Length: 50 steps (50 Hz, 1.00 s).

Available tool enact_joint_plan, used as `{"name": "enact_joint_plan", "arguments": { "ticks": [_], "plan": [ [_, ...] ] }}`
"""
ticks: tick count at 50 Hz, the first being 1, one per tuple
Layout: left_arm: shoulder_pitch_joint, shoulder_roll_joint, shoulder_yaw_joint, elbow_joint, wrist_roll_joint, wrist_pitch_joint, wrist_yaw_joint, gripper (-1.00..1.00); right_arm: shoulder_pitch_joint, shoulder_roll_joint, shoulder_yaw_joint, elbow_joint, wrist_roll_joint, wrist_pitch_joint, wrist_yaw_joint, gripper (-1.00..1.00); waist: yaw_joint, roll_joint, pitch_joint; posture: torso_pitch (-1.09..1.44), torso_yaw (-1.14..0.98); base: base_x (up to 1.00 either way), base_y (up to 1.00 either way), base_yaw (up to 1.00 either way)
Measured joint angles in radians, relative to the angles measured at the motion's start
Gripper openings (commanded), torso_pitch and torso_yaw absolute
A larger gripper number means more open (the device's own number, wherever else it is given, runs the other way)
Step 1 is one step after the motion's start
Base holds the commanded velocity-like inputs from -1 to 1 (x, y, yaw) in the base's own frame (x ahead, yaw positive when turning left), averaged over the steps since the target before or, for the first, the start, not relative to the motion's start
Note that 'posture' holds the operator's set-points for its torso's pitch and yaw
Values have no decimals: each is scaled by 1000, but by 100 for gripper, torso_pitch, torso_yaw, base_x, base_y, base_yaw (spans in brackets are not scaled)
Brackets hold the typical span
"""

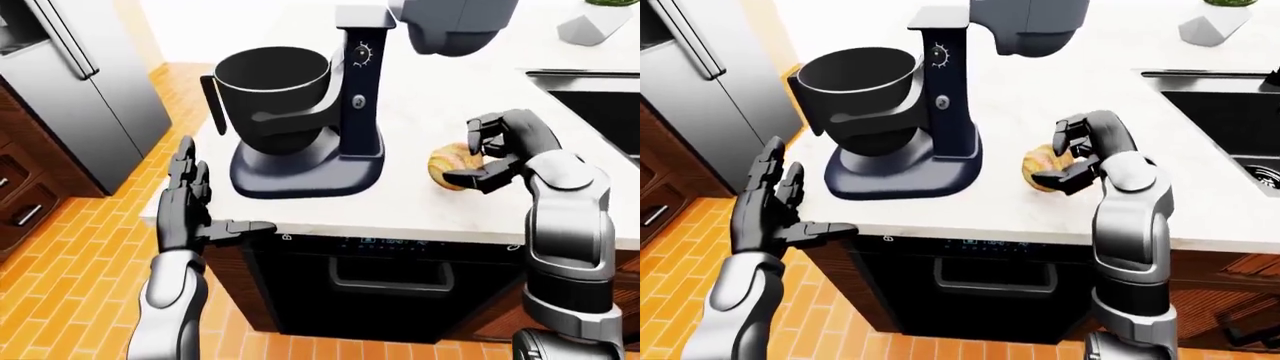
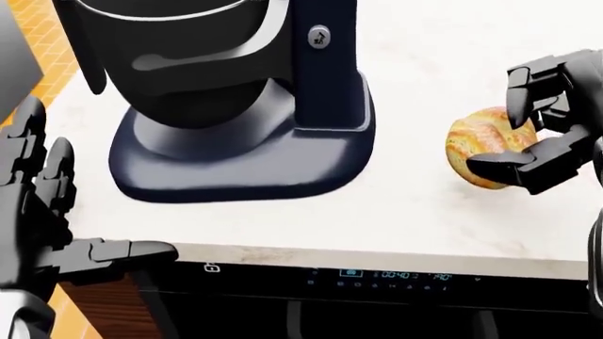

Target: Place the bread in the stand mixer bowl.

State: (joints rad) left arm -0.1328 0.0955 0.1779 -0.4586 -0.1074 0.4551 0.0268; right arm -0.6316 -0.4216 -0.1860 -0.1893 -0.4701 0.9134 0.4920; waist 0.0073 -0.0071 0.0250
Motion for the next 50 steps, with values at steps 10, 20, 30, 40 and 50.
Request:
{"name": "enact_joint_plan", "arguments": {
  "ticks": [10, 20, 30, 40, 50],
  "plan": [
    [4, 0, 7, -13, -2, 4, 1, 100, -65, -5, 10, -76, -37, 26, 33, -100, -2, -4, 1, 0, 0, 0, 0, 0],
    [-5, 5, 10, -7, -4, 3, 3, 100, -132, 9, 62, -155, -102, 72, 105, -100, -4, 3, 7, 0, 0, 0, 0, 0],
    [-8, 7, 13, -11, -7, 3, 6, 100, -217, 28, 112, -262, -241, 145, 243, -100, -5, 8, 10, 0, 0, 0, 0, 0],
    [-2, 8, 13, -22, -11, 7, 3, 100, -300, 81, 158, -345, -425, 192, 410, -100, -9, 16, 13, 0, 0, 0, 0, 0],
    [0, 9, 23, -53, -13, 23, 3, 100, -398, 168, 178, -315, -582, 162, 532, -100, -12, 29, 18, 0, 0, 0, 0, 0]
  ]
}}
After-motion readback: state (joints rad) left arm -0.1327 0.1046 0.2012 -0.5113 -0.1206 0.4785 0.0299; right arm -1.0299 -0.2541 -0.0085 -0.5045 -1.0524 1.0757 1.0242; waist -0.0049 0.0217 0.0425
